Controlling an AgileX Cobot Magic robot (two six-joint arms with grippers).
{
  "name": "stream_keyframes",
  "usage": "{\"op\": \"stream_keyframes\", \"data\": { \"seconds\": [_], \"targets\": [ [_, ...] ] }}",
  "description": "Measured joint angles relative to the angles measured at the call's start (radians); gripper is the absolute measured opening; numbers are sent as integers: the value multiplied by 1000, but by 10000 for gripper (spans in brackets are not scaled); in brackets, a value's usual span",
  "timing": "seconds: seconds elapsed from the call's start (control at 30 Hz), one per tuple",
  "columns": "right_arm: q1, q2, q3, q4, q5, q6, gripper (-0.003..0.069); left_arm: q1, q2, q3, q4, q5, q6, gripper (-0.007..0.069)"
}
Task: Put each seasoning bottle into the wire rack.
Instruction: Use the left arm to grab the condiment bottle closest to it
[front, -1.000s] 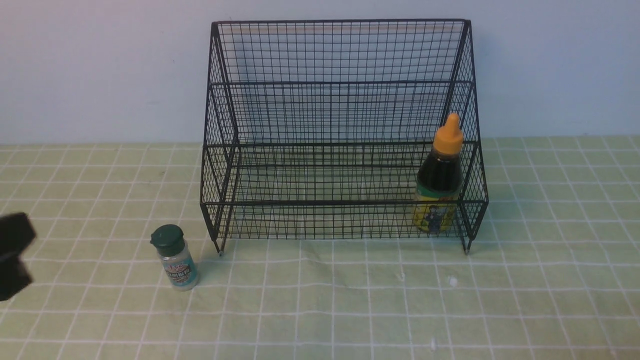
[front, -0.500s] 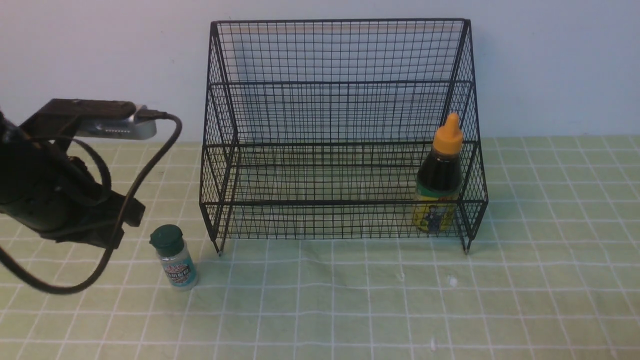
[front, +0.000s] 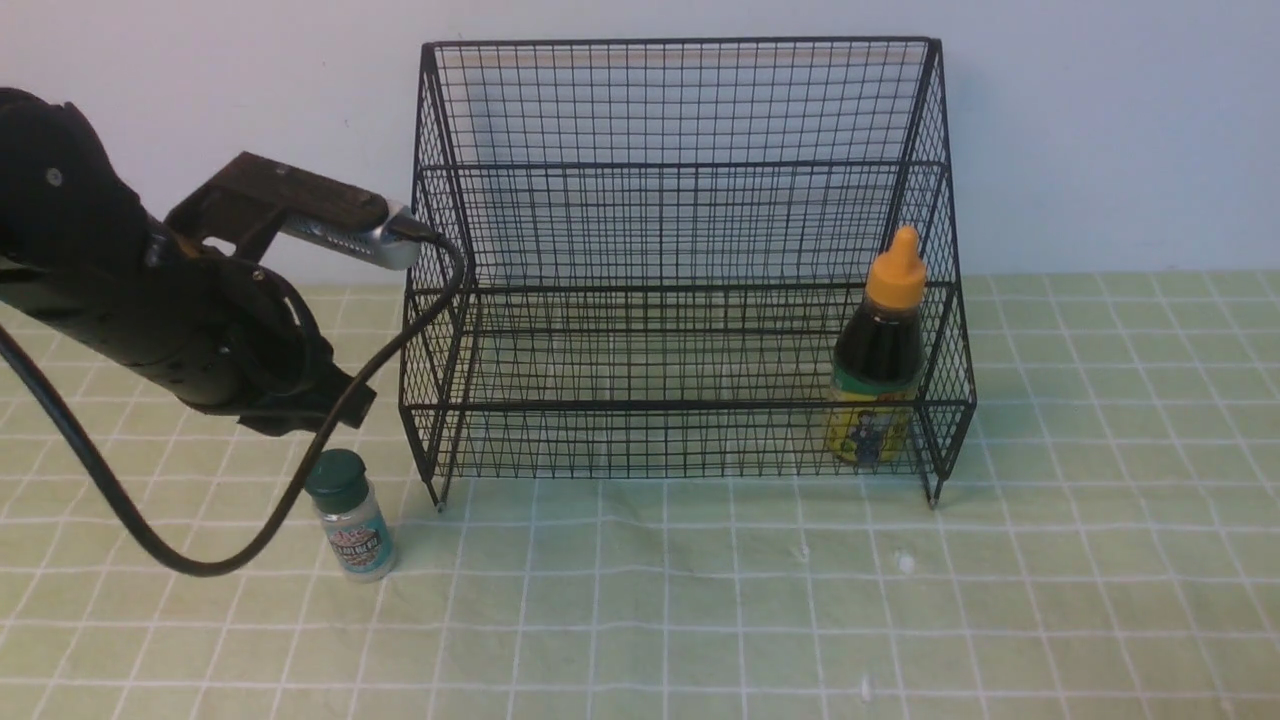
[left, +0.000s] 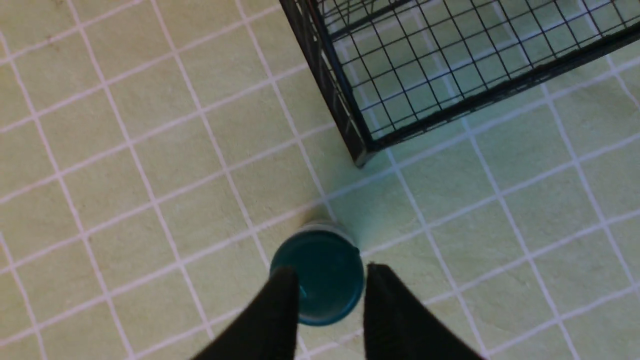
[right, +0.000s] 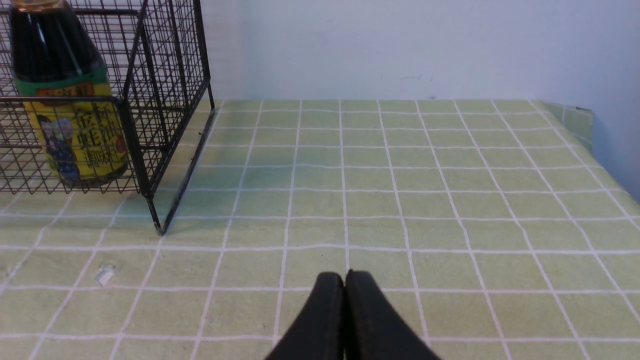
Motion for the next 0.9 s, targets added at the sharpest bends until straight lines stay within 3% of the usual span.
{"op": "stream_keyframes", "data": {
  "seconds": [0.2,0.3,0.37,0.53,0.67,0.77,0.9],
  "targets": [
    [0,0,0,0,0,1,-14,0,78,0,18,-11,0,526],
    [0,0,0,0,0,1,-14,0,123,-1,19,-34,0,616],
    [0,0,0,0,0,2,-14,0,139,-1,19,-49,0,627],
    [0,0,0,0,0,2,-14,0,193,-1,19,-71,-1,603],
    [0,0,0,0,0,2,-14,0,210,-1,19,-65,-1,511],
    [0,0,0,0,0,2,-14,0,216,-1,19,-36,-6,327],
    [0,0,0,0,0,2,-14,0,215,-9,18,22,-11,329]
  ]
}}
